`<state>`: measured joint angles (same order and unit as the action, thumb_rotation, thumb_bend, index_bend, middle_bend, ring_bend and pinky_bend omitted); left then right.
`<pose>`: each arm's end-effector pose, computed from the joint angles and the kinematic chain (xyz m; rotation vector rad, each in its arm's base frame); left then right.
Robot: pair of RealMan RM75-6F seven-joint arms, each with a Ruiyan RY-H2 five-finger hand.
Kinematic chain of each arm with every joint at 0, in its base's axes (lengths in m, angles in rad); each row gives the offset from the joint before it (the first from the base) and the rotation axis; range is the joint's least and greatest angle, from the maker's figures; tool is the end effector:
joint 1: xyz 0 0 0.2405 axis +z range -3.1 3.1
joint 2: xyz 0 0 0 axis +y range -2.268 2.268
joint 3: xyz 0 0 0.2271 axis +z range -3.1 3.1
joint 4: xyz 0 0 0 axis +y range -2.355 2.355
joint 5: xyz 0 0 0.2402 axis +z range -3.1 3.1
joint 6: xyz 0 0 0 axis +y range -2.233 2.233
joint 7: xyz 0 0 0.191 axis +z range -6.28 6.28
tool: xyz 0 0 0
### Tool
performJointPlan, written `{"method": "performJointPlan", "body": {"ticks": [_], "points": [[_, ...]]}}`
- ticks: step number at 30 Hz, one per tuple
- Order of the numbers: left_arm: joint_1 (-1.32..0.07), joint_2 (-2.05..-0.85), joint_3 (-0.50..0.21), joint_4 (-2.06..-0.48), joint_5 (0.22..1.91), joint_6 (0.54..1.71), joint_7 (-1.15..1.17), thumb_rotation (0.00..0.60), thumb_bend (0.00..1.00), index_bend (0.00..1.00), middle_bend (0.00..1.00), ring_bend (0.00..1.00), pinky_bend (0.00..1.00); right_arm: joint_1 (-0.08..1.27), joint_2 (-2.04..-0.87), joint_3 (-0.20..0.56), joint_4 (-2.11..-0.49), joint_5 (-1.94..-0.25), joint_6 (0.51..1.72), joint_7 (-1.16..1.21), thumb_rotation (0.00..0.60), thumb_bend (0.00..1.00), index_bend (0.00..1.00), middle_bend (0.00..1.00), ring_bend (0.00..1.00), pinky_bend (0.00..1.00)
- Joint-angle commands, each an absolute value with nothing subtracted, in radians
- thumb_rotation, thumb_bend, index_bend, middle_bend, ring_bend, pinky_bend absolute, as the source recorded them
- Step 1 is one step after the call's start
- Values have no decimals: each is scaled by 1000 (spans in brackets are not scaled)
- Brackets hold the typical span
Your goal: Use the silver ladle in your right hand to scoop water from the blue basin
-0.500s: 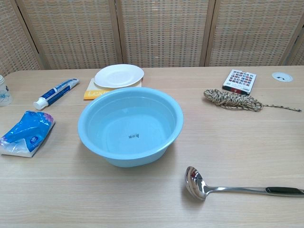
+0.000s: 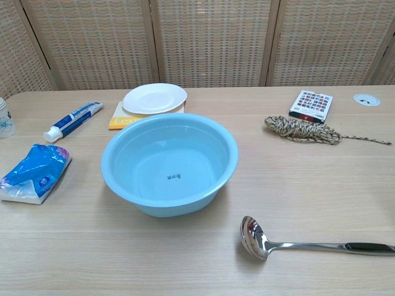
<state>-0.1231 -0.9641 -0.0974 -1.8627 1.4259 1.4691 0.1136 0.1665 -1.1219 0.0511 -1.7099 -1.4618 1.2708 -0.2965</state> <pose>-0.2537 0.2451 0.1477 -1.3592 -0.8778 -0.9156 -0.2729 -0.2449 0.0713 1.6194 -0.8539 0.6854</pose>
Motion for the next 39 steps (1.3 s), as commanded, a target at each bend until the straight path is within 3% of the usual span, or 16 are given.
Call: {"method": "performJointPlan", "body": {"ticks": [1, 8, 12, 15, 20, 39], "points": [[-130, -971, -103, -1861, 1409, 1459, 128, 600, 0, 0, 0, 0, 0, 284, -1099, 42, -1777, -1403, 1049, -300, 600, 0, 40, 969, 997, 1000], [-138, -987, -107, -1858, 1384, 1451, 170, 600, 0, 0, 0, 0, 0, 381, -1190, 68, -1791, -1256, 917, -417, 600, 0, 268, 1000, 1000, 1000], [-145, -998, -109, -1855, 1370, 1442, 191, 600, 0, 0, 0, 0, 0, 418, -1289, 82, -1771, -1109, 922, -543, 600, 8, 395, 1000, 1000, 1000], [-152, -1006, -110, -1852, 1358, 1432, 206, 600, 0, 0, 0, 0, 0, 445, -1348, 82, -1761, -1006, 939, -629, 600, 79, 477, 1000, 1000, 1000], [-155, -1016, -110, -1847, 1357, 1433, 219, 600, 0, 0, 0, 0, 0, 481, -1430, 76, -1750, -875, 987, -726, 600, 214, 489, 1000, 1000, 1000], [-153, -1023, -110, -1830, 1355, 1442, 200, 600, 0, 0, 0, 0, 0, 522, -1574, 16, -1636, -819, 1053, -781, 600, 432, 504, 1000, 1000, 1000]]}}
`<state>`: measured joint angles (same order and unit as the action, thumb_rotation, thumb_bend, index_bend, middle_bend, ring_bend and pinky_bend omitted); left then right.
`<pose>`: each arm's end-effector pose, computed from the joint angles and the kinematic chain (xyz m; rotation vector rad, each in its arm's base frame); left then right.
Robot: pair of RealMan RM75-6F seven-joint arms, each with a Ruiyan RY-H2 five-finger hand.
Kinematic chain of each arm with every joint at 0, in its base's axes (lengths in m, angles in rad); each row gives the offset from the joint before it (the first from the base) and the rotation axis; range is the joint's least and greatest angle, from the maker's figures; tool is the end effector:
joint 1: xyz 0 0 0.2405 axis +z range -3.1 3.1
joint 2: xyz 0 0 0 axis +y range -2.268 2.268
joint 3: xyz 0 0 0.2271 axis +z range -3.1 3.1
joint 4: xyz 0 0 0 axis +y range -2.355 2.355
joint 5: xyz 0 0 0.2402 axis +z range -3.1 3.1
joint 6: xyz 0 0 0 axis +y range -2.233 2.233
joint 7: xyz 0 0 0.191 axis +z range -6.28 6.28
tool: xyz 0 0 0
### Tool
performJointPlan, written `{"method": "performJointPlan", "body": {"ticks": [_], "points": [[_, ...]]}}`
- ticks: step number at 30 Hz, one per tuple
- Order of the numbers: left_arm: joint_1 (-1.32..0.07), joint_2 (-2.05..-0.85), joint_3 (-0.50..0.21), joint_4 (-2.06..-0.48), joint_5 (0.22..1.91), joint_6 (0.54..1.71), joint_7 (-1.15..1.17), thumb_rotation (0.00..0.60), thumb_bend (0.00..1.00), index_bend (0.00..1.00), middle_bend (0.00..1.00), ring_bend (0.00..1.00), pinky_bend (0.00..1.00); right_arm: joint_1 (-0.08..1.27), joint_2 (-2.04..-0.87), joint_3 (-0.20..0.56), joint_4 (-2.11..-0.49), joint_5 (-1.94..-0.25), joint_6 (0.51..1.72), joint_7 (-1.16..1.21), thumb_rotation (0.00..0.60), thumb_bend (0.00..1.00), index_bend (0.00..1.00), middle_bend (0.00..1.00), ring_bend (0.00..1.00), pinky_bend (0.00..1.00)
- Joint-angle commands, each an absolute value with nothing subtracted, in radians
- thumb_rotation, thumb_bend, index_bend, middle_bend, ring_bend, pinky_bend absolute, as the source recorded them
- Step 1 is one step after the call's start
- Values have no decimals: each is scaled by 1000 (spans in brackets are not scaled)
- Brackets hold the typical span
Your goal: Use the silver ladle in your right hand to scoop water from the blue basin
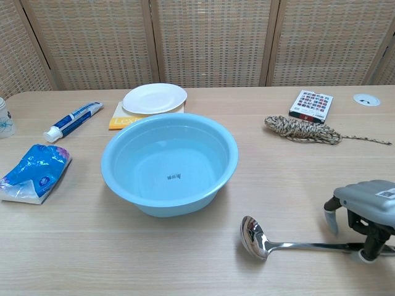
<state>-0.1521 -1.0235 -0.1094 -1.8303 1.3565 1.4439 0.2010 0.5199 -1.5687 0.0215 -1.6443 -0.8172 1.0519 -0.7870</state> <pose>-0.2606 0.2555 0.1352 -1.3507 -0.8652 -0.8470 -0.2109 -0.2685 -0.0985 1.8552 -1.0809 0.3945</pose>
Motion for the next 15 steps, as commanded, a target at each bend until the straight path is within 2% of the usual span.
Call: {"method": "performJointPlan", "body": {"ticks": [1, 15], "points": [[-153, -1022, -110, -1830, 1354, 1441, 199, 600, 0, 0, 0, 0, 0, 522, -1576, 14, -1632, -821, 1054, -779, 600, 443, 506, 1000, 1000, 1000], [-156, -1025, -107, -1835, 1349, 1438, 213, 600, 0, 0, 0, 0, 0, 521, -1584, -15, -1597, -866, 1061, -739, 600, 476, 529, 1000, 1000, 1000]]}}
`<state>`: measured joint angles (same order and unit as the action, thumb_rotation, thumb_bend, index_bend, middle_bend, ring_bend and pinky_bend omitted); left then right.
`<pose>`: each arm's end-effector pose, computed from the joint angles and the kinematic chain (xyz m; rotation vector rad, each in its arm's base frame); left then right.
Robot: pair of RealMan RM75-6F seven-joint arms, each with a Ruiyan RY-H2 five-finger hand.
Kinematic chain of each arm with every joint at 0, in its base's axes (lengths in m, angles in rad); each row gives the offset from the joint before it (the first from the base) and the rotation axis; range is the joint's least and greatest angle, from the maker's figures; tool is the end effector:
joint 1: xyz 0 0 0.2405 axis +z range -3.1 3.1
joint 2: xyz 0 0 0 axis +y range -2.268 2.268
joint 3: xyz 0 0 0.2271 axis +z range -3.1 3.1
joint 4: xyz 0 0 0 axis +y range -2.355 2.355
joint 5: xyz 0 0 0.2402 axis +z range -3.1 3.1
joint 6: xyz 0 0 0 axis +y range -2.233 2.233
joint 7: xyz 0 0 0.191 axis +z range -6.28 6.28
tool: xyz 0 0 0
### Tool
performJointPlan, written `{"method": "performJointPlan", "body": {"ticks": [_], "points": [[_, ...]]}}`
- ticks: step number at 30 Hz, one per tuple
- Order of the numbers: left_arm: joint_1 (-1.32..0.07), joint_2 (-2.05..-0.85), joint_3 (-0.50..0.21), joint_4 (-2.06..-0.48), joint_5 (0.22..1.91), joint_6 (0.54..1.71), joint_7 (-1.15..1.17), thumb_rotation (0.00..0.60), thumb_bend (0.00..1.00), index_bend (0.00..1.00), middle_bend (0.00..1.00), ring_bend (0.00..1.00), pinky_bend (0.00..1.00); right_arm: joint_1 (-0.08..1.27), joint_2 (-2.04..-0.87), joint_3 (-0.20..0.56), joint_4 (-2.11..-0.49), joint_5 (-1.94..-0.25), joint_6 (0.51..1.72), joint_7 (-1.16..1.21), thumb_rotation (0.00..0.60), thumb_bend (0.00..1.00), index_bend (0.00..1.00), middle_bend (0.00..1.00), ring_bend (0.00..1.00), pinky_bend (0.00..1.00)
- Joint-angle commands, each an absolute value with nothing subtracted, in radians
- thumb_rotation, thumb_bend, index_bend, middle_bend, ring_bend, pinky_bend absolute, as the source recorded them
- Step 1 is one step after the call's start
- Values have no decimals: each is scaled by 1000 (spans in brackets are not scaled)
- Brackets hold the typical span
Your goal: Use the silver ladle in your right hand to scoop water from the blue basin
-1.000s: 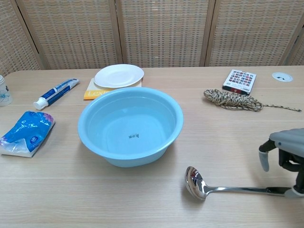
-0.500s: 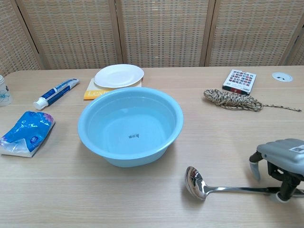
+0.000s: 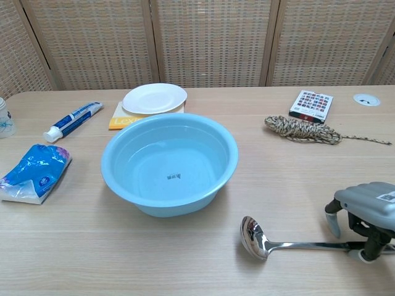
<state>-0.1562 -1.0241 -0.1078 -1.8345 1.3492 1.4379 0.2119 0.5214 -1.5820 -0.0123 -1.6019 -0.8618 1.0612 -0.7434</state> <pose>-0.2603 0.2560 0.1335 -1.3553 -0.8679 -0.8371 -0.2177 -0.2662 -0.1012 1.8661 -1.0550 0.4032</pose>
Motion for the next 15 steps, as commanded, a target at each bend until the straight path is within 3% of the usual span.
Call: {"method": "performJointPlan", "body": {"ticks": [1, 10, 15], "points": [[-156, -1025, -107, -1835, 1349, 1438, 214, 600, 0, 0, 0, 0, 0, 521, -1585, -16, -1595, -868, 1061, -739, 600, 485, 534, 1000, 1000, 1000], [-157, -1024, -106, -1836, 1346, 1435, 212, 600, 0, 0, 0, 0, 0, 521, -1588, -27, -1568, -896, 1071, -741, 600, 669, 738, 1000, 1000, 1000], [-159, -1024, -106, -1836, 1343, 1430, 211, 600, 0, 0, 0, 0, 0, 523, -1562, -23, -1590, -914, 1076, -733, 600, 702, 789, 1000, 1000, 1000]]}}
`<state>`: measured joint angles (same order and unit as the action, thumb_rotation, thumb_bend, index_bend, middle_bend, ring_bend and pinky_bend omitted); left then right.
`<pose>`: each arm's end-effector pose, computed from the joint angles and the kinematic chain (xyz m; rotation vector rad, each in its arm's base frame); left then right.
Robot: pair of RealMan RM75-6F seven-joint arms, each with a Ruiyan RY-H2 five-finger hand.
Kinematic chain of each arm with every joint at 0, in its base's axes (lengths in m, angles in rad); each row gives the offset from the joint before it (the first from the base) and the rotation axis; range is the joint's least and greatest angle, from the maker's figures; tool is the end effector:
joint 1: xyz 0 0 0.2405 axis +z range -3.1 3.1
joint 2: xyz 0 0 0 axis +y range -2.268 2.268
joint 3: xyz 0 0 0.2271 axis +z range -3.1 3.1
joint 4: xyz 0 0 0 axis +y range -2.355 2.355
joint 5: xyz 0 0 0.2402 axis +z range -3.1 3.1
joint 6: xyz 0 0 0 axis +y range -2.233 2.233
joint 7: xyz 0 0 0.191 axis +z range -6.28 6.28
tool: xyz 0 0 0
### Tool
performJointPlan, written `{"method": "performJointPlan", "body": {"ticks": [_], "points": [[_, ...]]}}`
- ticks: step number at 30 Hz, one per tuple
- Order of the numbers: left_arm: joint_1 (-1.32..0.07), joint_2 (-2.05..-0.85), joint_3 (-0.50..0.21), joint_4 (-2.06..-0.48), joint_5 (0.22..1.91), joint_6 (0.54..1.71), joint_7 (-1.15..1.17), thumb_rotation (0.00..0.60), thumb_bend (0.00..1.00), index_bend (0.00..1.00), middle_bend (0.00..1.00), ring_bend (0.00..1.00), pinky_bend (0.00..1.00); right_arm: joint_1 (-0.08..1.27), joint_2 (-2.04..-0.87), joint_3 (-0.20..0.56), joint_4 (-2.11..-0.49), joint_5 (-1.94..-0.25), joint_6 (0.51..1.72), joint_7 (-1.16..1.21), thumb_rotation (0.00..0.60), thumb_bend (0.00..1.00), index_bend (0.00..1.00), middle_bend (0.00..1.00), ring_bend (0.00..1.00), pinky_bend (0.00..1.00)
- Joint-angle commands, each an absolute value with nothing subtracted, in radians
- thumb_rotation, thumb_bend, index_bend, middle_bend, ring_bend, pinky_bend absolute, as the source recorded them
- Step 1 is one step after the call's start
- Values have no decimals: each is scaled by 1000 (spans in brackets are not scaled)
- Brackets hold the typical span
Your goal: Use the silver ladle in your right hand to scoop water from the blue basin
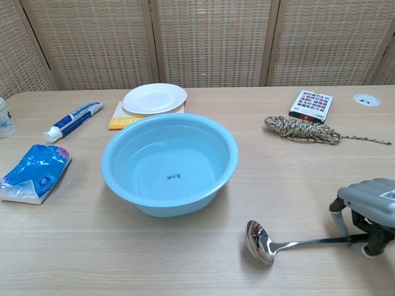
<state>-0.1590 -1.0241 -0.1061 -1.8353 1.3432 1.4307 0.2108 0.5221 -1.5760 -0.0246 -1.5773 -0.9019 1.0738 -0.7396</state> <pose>-0.2611 0.2562 0.1321 -1.3575 -0.8771 -0.8326 -0.2221 -0.2703 -0.0963 1.8737 -0.9927 0.4048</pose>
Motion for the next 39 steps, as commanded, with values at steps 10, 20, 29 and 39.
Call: {"method": "performJointPlan", "body": {"ticks": [10, 20, 29, 39], "points": [[-160, -1025, -104, -1836, 1340, 1428, 211, 600, 0, 0, 0, 0, 0, 544, -1423, -44, -1689, -1017, 984, -621, 600, 718, 836, 1000, 1000, 1000], [-162, -1028, -102, -1840, 1341, 1427, 219, 600, 0, 0, 0, 0, 0, 551, -1308, -45, -1780, -1087, 949, -516, 600, 720, 836, 1000, 1000, 1000], [-165, -1028, -104, -1838, 1332, 1421, 218, 600, 0, 0, 0, 0, 0, 588, -1228, -15, -1889, -1018, 915, -507, 600, 720, 835, 1000, 1000, 1000], [-167, -1027, -106, -1837, 1327, 1416, 214, 600, 0, 0, 0, 0, 0, 635, -1141, 1, -1978, -981, 871, -487, 600, 720, 836, 1000, 1000, 1000]]}}
